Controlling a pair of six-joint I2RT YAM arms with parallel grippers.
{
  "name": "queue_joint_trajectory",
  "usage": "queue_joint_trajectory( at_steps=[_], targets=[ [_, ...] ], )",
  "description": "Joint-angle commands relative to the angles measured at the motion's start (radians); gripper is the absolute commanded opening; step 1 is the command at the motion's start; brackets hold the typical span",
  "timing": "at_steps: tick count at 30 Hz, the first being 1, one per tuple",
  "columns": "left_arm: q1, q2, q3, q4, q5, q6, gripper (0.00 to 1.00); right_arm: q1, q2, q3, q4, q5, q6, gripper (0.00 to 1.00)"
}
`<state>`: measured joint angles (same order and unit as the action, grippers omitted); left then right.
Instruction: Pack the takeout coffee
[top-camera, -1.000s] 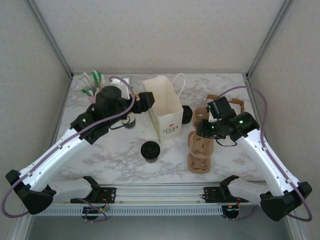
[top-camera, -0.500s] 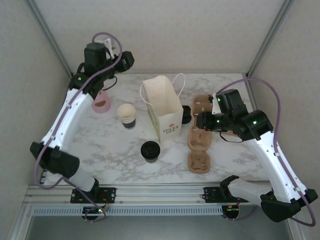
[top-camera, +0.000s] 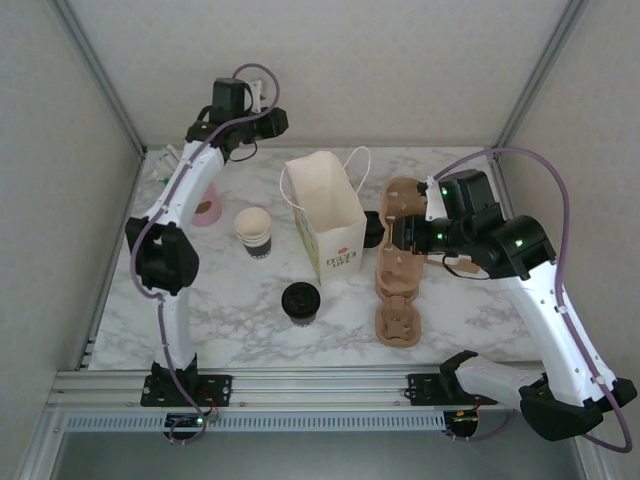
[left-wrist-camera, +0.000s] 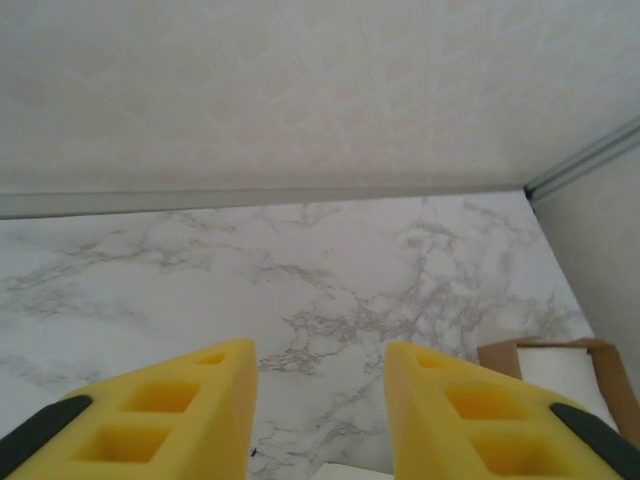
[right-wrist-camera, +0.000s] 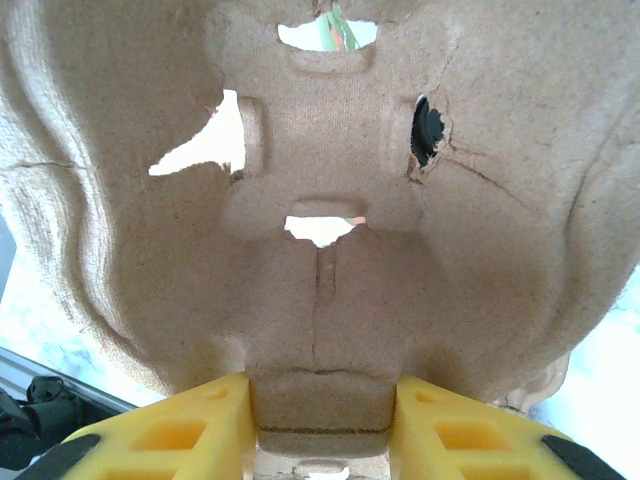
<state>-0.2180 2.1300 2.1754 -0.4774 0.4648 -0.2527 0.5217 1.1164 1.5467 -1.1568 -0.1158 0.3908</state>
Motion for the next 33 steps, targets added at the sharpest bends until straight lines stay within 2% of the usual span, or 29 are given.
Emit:
queue_joint_trajectory(
  at_steps=[1, 9, 14, 33],
  targets=[
    [0.004, 0.074, 0.068, -0.036, 0.129, 0.049, 0.37, -0.002, 0.003, 0.046, -0.003, 0.014, -0.020, 0.36],
    [-0.048, 0.152, 0.067, -0.067, 0.269, 0.106, 0.33, -0.013, 0.000, 0.103, 0.009, 0.013, -0.008, 0.36],
    [-0.079, 0.136, 0.003, -0.028, 0.323, 0.101, 0.33, -0.017, 0.000, 0.125, 0.010, 0.006, -0.003, 0.36],
    [-0.218, 0.079, -0.154, 0.068, 0.368, 0.063, 0.31, -0.019, -0.015, 0.143, 0.023, -0.062, 0.011, 0.36]
  ],
)
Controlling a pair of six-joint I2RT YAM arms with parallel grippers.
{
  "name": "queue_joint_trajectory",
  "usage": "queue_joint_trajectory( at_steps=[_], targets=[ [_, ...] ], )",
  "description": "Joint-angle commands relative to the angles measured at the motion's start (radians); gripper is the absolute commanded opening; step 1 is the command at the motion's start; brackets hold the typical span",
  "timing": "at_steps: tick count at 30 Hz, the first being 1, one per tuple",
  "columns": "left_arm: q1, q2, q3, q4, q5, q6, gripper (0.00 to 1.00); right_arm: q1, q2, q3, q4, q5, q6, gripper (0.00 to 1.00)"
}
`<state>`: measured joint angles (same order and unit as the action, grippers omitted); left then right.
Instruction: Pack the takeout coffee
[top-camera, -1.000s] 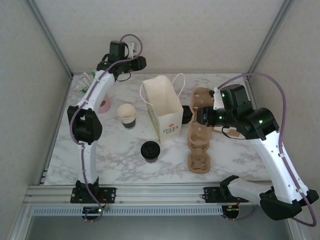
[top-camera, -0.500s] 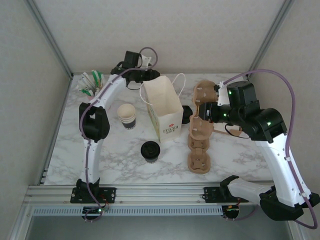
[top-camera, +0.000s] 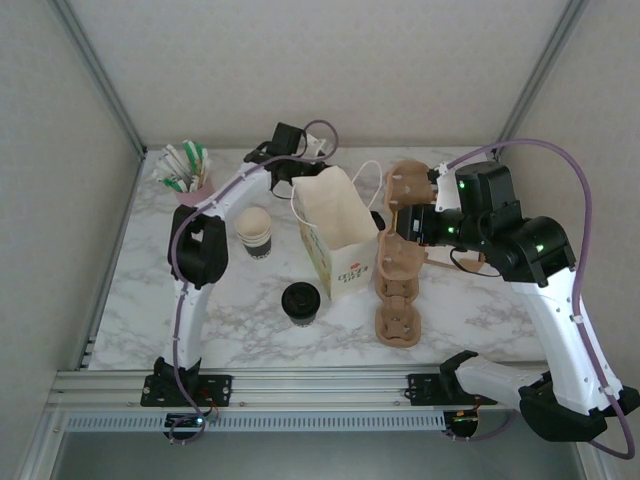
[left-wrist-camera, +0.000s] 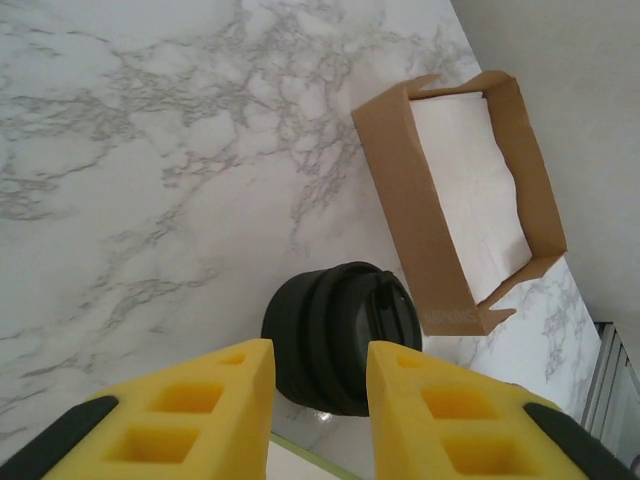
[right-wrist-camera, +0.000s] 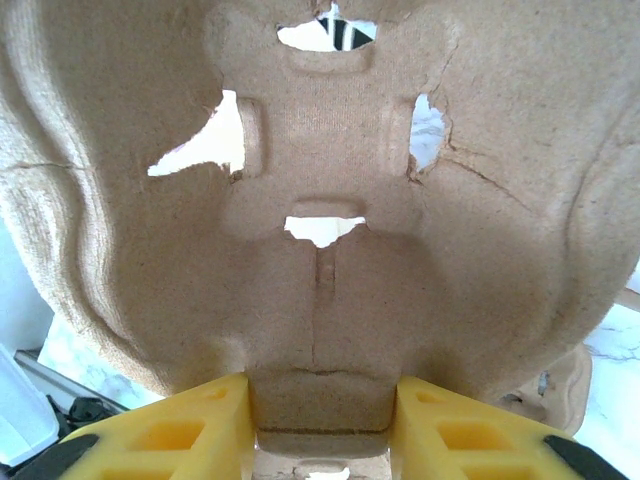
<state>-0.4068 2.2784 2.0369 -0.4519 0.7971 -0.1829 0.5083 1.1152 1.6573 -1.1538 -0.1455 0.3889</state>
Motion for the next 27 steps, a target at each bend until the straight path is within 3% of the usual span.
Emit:
queue_joint_trajectory(
  at_steps=[1, 12, 19, 27],
  targets=[
    [-0.037, -0.072, -0.021, 0.048, 0.038, -0.011, 0.31, -0.006, -0.016, 0.034, 0.022, -0.038, 0.014, 0.36],
    [-0.117, -0.083, -0.034, 0.105, 0.070, -0.059, 0.31, -0.005, -0.004, 0.065, 0.061, -0.135, 0.025, 0.37],
    [-0.104, -0.091, 0.022, 0.129, 0.026, -0.109, 0.33, -0.006, 0.055, 0.115, 0.089, -0.204, 0.034, 0.37],
    [-0.037, -0.123, 0.128, 0.148, -0.048, -0.207, 0.59, -0.006, 0.157, 0.174, 0.095, -0.277, 0.027, 0.37]
  ],
)
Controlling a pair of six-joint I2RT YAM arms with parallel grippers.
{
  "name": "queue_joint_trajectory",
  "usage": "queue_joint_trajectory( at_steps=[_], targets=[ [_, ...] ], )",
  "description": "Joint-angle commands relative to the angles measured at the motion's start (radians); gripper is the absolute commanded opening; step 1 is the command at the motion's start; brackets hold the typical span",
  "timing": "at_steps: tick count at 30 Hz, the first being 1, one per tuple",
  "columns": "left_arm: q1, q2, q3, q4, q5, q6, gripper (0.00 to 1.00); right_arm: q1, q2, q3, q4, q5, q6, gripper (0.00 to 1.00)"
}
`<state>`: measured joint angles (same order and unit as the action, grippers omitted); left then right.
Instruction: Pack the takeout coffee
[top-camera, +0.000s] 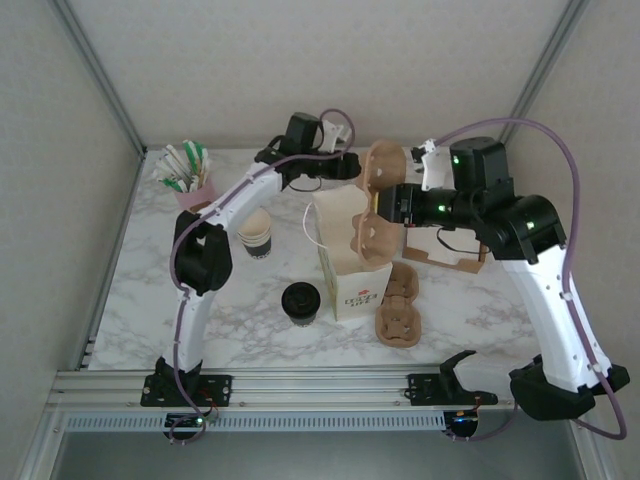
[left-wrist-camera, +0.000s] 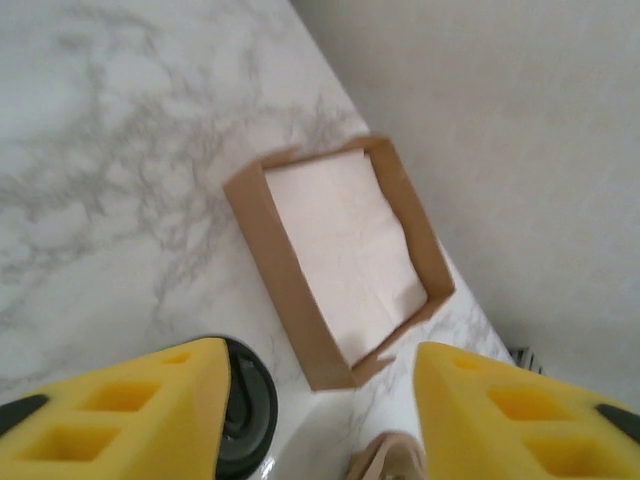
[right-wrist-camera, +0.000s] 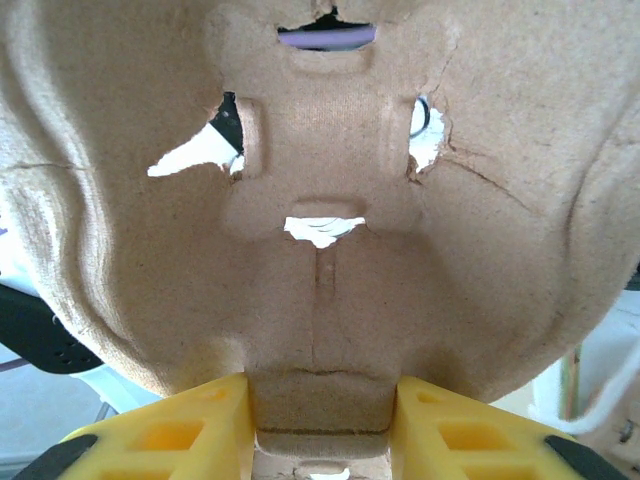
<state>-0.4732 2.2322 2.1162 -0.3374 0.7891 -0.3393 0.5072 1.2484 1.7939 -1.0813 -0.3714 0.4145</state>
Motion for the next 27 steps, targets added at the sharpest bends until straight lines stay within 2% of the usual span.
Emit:
queue_joint_trajectory(
  at_steps=[1, 5, 10, 16, 21, 27],
  targets=[
    [0.038, -0.090, 0.046, 0.036, -0.053, -0.060, 0.63, -0.005, 0.037, 0.043, 0.021, -0.060, 0.001, 0.37],
    [0.067, -0.173, -0.015, 0.059, -0.104, -0.077, 0.77, -0.005, 0.087, 0.076, 0.003, -0.097, -0.006, 0.37],
    [0.120, -0.386, -0.272, 0.180, -0.172, -0.113, 0.99, -0.004, 0.157, 0.115, -0.051, -0.124, -0.019, 0.37],
    [0.186, -0.685, -0.601, 0.300, -0.277, -0.131, 1.00, -0.001, 0.238, 0.160, -0.129, -0.135, -0.044, 0.36],
    [0.200, -0.908, -0.837, 0.364, -0.361, -0.147, 1.00, 0.014, 0.304, 0.212, -0.208, -0.127, -0.076, 0.36],
    [0.199, -1.107, -1.056, 0.431, -0.348, -0.191, 1.00, 0.020, 0.353, 0.258, -0.298, -0.101, -0.109, 0.35]
  ],
)
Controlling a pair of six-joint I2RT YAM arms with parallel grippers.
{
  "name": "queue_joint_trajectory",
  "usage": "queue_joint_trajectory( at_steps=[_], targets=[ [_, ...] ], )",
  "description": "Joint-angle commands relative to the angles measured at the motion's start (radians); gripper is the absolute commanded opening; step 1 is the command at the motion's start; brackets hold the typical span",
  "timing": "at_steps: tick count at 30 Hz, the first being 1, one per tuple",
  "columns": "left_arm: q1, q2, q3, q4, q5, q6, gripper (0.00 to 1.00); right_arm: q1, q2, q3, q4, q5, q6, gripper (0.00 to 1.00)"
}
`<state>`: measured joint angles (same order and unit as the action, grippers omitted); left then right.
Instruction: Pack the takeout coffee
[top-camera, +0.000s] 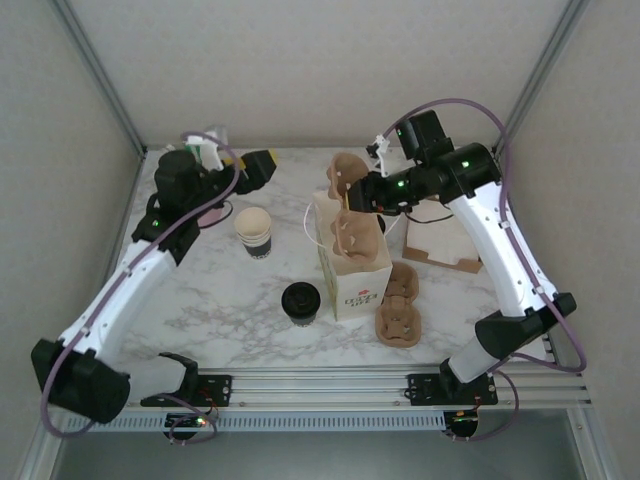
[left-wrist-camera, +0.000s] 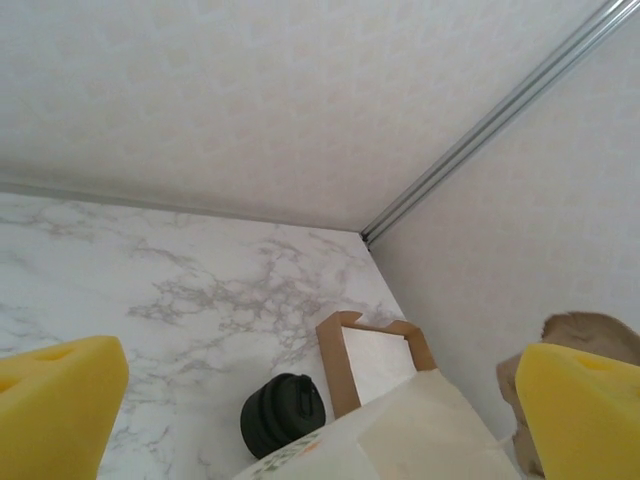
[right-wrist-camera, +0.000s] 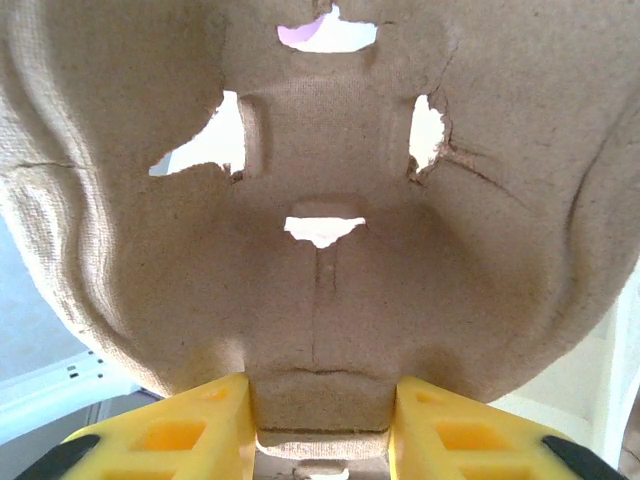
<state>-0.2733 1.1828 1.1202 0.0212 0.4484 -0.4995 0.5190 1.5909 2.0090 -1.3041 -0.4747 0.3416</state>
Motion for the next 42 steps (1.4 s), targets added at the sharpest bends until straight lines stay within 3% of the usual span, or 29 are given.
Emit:
queue_joint_trajectory(
  at_steps=[1, 7, 11, 17, 28, 37, 42],
  targets=[
    [-0.002, -0.084, -0.085, 0.075, 0.006, -0.032, 1.00, 0.010, 0.016, 0.050, -0.087, 0.005, -0.039, 0.35],
    [-0.021, -0.191, -0.155, 0.079, 0.162, -0.039, 0.95, 0.013, 0.038, 0.059, -0.122, 0.019, -0.051, 0.35],
    [-0.087, -0.206, -0.145, 0.028, 0.243, -0.006, 0.92, 0.018, 0.059, 0.067, -0.145, 0.037, -0.060, 0.35],
    [-0.204, -0.170, -0.118, -0.061, 0.233, 0.045, 0.83, 0.027, 0.081, 0.075, -0.152, 0.054, -0.062, 0.35],
    [-0.256, -0.119, -0.109, -0.049, 0.230, 0.030, 0.67, 0.044, 0.096, 0.069, -0.146, 0.068, -0.063, 0.35],
    [-0.276, -0.090, -0.103, -0.040, 0.214, 0.027, 0.45, 0.058, 0.104, 0.059, -0.145, 0.079, -0.063, 0.35],
    [-0.275, -0.072, -0.112, -0.036, 0.204, 0.016, 0.20, 0.070, 0.103, 0.039, -0.147, 0.099, -0.064, 0.35]
  ],
)
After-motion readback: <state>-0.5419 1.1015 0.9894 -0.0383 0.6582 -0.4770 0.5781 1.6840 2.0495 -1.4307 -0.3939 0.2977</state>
